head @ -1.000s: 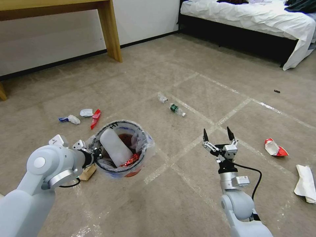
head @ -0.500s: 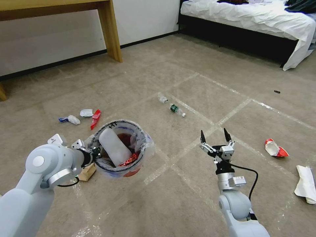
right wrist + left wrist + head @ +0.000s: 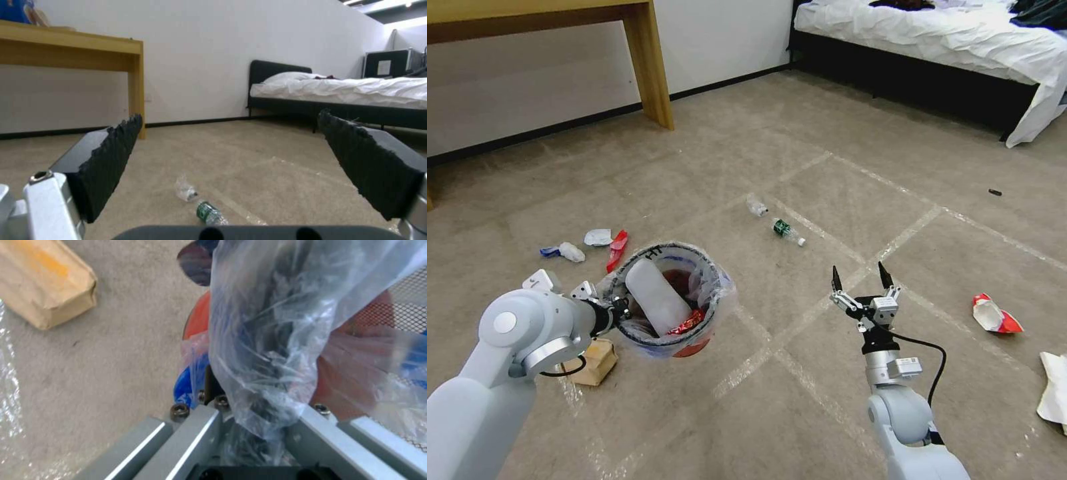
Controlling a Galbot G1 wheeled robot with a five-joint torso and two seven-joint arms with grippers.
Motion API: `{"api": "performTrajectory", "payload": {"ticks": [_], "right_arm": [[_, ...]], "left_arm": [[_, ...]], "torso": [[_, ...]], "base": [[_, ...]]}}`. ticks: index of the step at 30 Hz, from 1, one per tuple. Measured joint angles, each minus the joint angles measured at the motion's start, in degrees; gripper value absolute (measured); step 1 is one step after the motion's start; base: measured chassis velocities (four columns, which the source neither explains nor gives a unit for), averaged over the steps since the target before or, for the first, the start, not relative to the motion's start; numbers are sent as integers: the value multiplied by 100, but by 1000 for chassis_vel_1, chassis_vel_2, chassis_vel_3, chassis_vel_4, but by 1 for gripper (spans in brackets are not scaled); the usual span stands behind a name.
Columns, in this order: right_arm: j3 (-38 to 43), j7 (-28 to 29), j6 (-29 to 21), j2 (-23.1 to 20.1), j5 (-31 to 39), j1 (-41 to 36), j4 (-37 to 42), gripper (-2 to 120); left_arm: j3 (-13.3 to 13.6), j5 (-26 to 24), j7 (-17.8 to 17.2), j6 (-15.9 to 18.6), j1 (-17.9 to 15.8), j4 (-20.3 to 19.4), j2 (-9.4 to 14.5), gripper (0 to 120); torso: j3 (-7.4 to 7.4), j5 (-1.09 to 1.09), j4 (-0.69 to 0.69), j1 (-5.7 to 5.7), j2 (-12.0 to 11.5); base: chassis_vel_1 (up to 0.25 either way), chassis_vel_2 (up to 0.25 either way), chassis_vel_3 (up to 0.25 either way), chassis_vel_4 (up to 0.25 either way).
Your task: Pick up the trash bin and place the garbage on the floor into it.
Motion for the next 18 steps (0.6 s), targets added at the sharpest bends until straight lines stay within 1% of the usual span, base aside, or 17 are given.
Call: {"api": "performTrajectory", "payload": {"ticks": [4,9,18], "right_arm": [[-11,-7,5,11,-9,5,-18,100],[-17,-13,24,12,-11,19,-48,100],[-37,-16,50,17,-33,73,-139,100]], "left_arm": [[2,0,1,2,-6,7,0,0],[3,0,3,4,-19,24,0,0],[3,18,11,4,-20,65,-21,0]], "torso": [[0,1,0,0,0],[0,1,-1,0,0],[0,1,1,0,0]], "base": [[-84,100,87,-97],[-133,106,114,-109],[-122,132,125,-119]]}}
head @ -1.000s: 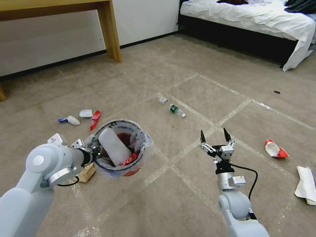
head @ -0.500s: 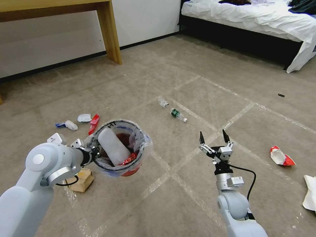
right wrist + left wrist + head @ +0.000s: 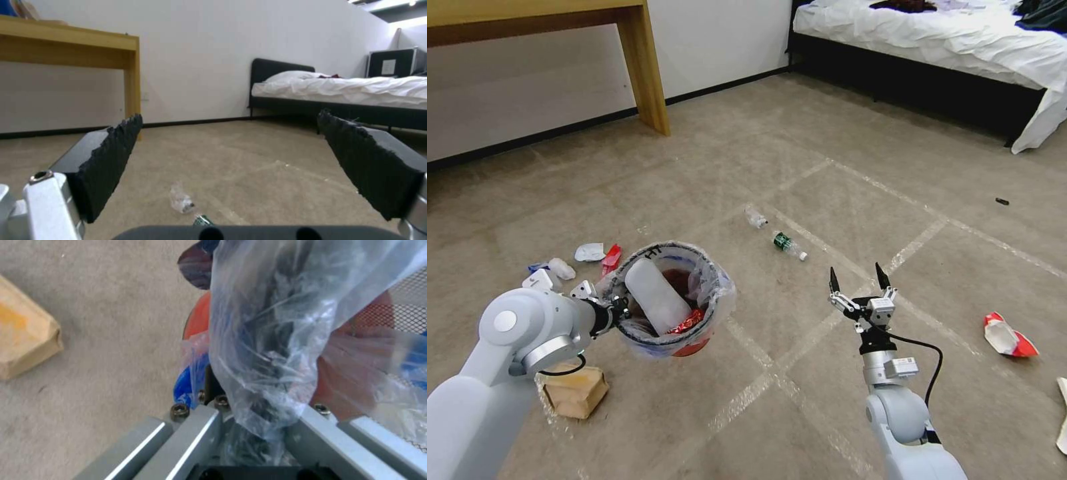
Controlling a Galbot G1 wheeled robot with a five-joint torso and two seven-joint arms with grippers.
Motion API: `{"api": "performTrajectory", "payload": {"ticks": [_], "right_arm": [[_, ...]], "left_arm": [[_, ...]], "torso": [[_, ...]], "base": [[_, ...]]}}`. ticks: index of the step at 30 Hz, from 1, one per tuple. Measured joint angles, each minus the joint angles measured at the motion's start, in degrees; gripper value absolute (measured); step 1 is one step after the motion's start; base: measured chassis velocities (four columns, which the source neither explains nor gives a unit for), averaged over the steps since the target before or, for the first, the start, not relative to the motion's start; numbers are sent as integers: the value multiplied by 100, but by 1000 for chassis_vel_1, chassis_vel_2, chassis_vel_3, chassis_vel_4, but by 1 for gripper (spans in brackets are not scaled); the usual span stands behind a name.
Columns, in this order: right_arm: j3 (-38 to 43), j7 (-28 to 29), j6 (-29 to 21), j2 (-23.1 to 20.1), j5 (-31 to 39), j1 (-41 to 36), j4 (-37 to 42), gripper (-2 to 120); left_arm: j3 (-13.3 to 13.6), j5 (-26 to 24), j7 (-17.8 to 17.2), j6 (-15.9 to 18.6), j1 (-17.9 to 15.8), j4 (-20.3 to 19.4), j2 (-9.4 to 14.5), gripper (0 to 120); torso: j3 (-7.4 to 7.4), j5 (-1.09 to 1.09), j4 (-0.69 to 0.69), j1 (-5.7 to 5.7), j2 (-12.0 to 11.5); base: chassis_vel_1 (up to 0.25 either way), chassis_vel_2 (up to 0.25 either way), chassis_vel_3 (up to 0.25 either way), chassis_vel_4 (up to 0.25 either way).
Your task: Pick up the trash bin and place the garbage on the floor into it.
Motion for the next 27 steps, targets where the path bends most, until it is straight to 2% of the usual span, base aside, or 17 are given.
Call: {"api": "performTrajectory", "payload": {"ticks": [27], "right_arm": [[-26,-15,21,-5,10,99,-126,100]], "left_arm": [[30,14,27,2,-83,111,-14,0]], "torso": [[0,-2,-1,0,0]], "base": [[-139,138,139,-143]]}}
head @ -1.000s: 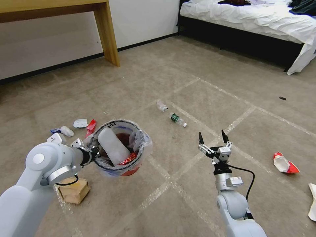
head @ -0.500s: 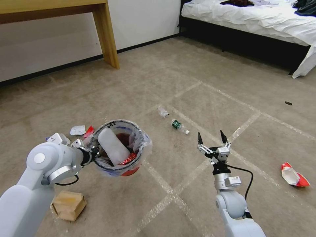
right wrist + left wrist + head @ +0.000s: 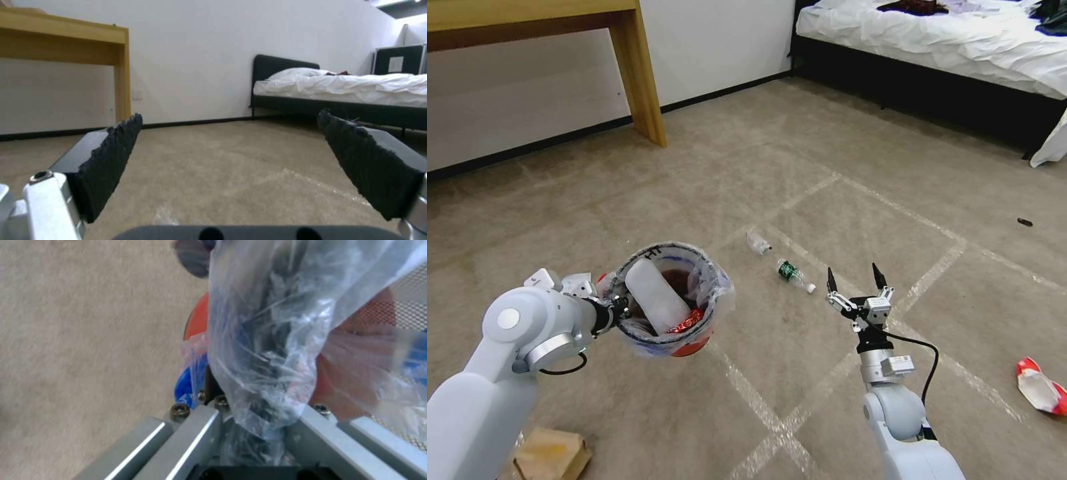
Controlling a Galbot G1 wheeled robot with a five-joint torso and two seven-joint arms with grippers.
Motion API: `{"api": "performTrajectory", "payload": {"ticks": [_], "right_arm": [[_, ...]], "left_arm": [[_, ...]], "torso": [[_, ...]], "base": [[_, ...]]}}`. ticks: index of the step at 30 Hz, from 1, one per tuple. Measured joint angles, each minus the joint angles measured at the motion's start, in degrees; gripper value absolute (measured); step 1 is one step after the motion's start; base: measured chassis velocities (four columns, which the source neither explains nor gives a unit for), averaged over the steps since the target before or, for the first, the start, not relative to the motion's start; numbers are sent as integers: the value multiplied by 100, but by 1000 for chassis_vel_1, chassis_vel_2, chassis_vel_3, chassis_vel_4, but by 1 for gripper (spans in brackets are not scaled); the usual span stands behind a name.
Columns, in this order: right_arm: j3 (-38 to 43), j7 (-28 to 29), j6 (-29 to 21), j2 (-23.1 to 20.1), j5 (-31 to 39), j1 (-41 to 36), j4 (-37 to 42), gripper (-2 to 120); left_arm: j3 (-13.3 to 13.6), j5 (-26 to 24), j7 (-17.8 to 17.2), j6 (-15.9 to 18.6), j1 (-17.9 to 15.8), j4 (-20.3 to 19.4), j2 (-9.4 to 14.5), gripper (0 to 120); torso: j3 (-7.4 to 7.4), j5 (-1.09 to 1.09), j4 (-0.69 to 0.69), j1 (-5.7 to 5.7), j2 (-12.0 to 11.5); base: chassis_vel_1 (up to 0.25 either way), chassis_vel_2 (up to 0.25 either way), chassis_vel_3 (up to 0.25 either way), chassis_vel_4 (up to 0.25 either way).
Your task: Pick up the trash bin and place the garbage on the floor into it.
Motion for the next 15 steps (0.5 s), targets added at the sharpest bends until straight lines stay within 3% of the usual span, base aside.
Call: {"api": "performTrajectory", "payload": {"ticks": [15], "right_arm": [[-11,2,2,12,-2,15,-17,100]], "left_arm": [[1,11,16,35,6,18,22,0]], "torso": [[0,0,0,0,0]], "base": [[-146,148,142,-145]]}}
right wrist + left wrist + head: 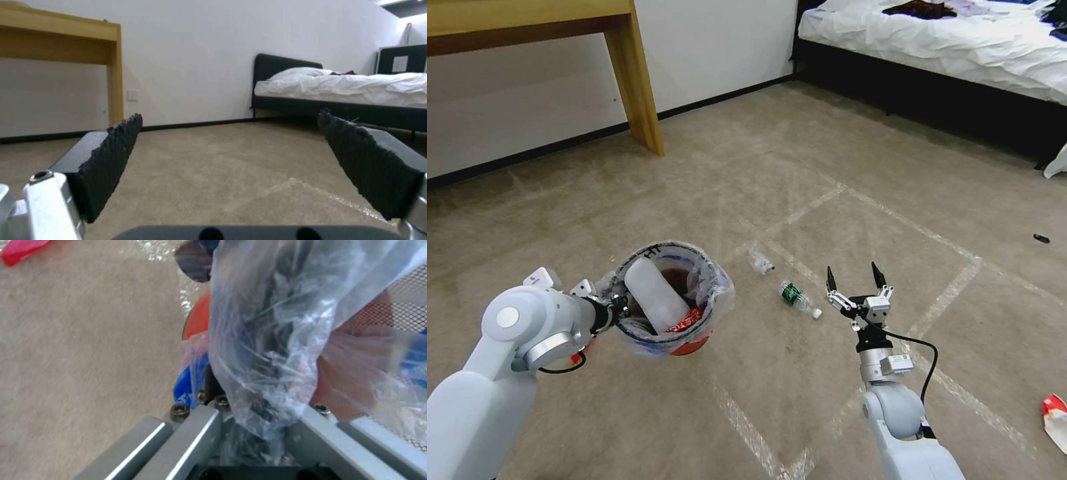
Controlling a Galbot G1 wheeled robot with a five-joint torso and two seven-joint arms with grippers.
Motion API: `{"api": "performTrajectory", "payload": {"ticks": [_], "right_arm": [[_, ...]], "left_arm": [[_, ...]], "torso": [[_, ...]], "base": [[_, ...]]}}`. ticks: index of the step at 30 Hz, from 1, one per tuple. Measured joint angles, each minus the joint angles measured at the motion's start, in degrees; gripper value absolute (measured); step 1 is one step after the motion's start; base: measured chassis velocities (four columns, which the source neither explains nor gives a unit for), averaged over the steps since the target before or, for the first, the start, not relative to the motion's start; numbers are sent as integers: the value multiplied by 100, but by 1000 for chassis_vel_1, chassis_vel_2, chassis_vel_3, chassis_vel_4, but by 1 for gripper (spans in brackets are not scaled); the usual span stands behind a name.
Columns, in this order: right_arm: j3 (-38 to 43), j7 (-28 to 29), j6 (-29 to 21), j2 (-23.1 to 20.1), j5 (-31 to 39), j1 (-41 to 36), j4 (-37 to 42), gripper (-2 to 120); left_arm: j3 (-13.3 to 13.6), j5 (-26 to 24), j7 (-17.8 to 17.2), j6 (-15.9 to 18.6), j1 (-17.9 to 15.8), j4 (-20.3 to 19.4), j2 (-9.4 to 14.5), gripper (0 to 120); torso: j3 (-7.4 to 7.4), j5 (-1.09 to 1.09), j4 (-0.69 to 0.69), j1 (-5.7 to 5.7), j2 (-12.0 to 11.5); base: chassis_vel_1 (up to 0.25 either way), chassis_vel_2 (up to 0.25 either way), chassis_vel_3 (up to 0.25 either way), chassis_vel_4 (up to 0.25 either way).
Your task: Pick up the trash bin and place the garbage on the floor into it.
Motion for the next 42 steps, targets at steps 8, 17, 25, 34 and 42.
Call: {"api": "performTrajectory", "payload": {"ticks": [8,17,25,34,42], "right_arm": [[-2,3,17,1,0,-5,-13,100],[-22,13,18,0,-3,15,-24,100],[-30,14,45,29,-48,4,-45,100],[-1,21,144,2,-83,29,-86,100],[40,-16,185,-134,-42,186,-110,100]], "left_arm": [[8,27,9,38,24,44,2,0],[28,35,15,46,18,45,7,0],[28,44,15,47,34,40,32,0],[42,53,23,47,21,47,22,0],[44,46,27,47,-25,77,45,0]], "torso": [[0,1,-1,0,0],[0,2,-1,0,0],[0,2,0,0,0],[1,2,-1,1,0],[-1,0,0,0,0]], "base": [[-160,141,154,-153],[-152,155,157,-152],[-149,151,148,-151],[-147,136,148,-135],[-32,46,23,-37]]}}
